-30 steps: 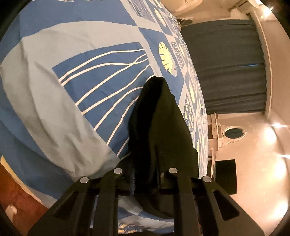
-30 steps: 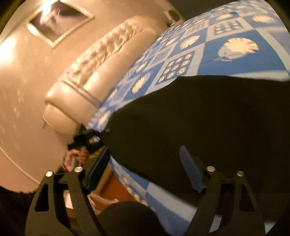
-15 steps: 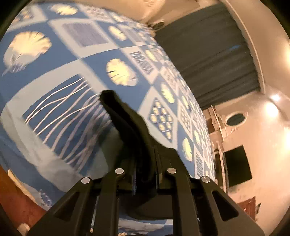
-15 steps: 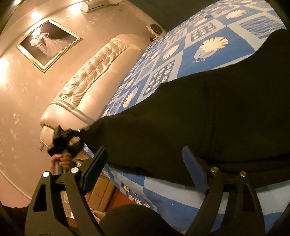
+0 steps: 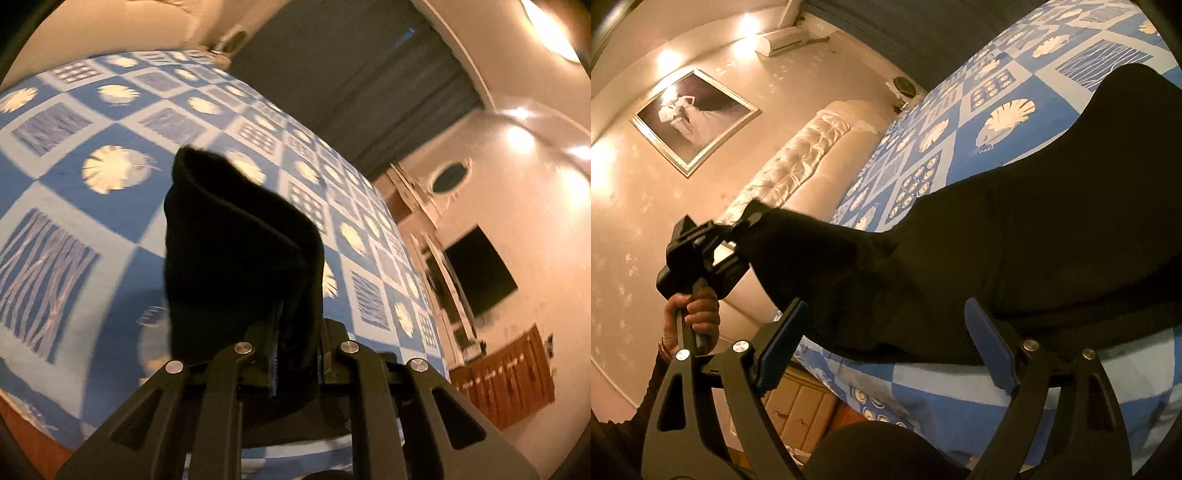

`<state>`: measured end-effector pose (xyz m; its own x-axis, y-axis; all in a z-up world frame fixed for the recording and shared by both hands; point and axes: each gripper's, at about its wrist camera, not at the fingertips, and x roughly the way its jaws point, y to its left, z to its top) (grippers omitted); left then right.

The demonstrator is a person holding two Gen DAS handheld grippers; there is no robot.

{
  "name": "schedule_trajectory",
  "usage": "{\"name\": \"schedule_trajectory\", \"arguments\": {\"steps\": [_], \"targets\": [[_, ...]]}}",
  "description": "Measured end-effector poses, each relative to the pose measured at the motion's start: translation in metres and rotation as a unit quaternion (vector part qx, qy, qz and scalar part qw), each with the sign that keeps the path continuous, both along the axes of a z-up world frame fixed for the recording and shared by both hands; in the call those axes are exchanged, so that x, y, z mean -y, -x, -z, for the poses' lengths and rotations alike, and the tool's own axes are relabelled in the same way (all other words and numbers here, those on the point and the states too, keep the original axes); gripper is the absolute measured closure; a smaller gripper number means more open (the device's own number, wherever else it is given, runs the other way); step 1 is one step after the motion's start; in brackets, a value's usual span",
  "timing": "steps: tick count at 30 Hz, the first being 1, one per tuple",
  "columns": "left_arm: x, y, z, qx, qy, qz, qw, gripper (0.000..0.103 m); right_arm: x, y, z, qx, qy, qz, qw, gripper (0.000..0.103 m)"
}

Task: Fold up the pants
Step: 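Lift the held edge with both grippers, fold it over the pants, then open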

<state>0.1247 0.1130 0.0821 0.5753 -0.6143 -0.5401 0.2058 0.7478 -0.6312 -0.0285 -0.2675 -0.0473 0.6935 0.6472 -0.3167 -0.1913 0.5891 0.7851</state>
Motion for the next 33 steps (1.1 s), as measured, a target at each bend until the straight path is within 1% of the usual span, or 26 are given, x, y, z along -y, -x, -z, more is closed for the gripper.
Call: {"name": "schedule_trajectory", "arguments": {"steps": [5, 9, 14, 17, 20, 25, 26, 28, 30, 32, 33], "targets": [[0.065, 0.004, -0.002, 0.011, -0.030, 0.053, 0.9981, 0.089, 0.011, 0.013, -0.002, 0.001, -0.020, 0.010, 1.000, 0.016], [0.111, 0.004, 0.007, 0.005, -0.034, 0.089, 0.9954, 0.089, 0.029, 0.021, -0.004, 0.001, -0.031, 0.030, 0.999, 0.016], [0.170, 0.007, 0.034, -0.006, -0.050, 0.135, 0.9896, 0.089, 0.066, 0.031, -0.005, 0.000, -0.046, 0.073, 0.996, 0.016], [0.194, 0.008, 0.053, -0.020, -0.052, 0.149, 0.9873, 0.089, 0.088, 0.036, -0.005, -0.002, -0.052, 0.096, 0.994, 0.016], [0.220, 0.009, 0.077, -0.034, -0.067, 0.162, 0.9839, 0.089, 0.106, 0.041, -0.001, -0.009, -0.061, 0.115, 0.992, 0.016], [0.245, 0.009, 0.113, -0.057, -0.097, 0.169, 0.9793, 0.089, 0.119, 0.043, 0.005, -0.020, -0.060, 0.127, 0.990, 0.016], [0.249, 0.010, 0.118, -0.055, -0.109, 0.169, 0.9780, 0.089, 0.119, 0.043, 0.006, -0.021, -0.061, 0.127, 0.990, 0.016], [0.252, 0.013, 0.120, -0.042, -0.121, 0.172, 0.9767, 0.088, 0.121, 0.043, 0.004, -0.022, -0.059, 0.126, 0.990, 0.016], [0.249, 0.020, 0.117, -0.029, -0.117, 0.174, 0.9774, 0.085, 0.122, 0.043, 0.000, -0.019, -0.056, 0.125, 0.990, 0.016], [0.242, 0.026, 0.110, -0.025, -0.101, 0.179, 0.9783, 0.076, 0.123, 0.041, -0.006, -0.016, -0.055, 0.127, 0.990, 0.016], [0.237, 0.030, 0.105, -0.023, -0.091, 0.181, 0.9790, 0.075, 0.123, 0.040, -0.007, -0.016, -0.055, 0.128, 0.990, 0.016]]}}
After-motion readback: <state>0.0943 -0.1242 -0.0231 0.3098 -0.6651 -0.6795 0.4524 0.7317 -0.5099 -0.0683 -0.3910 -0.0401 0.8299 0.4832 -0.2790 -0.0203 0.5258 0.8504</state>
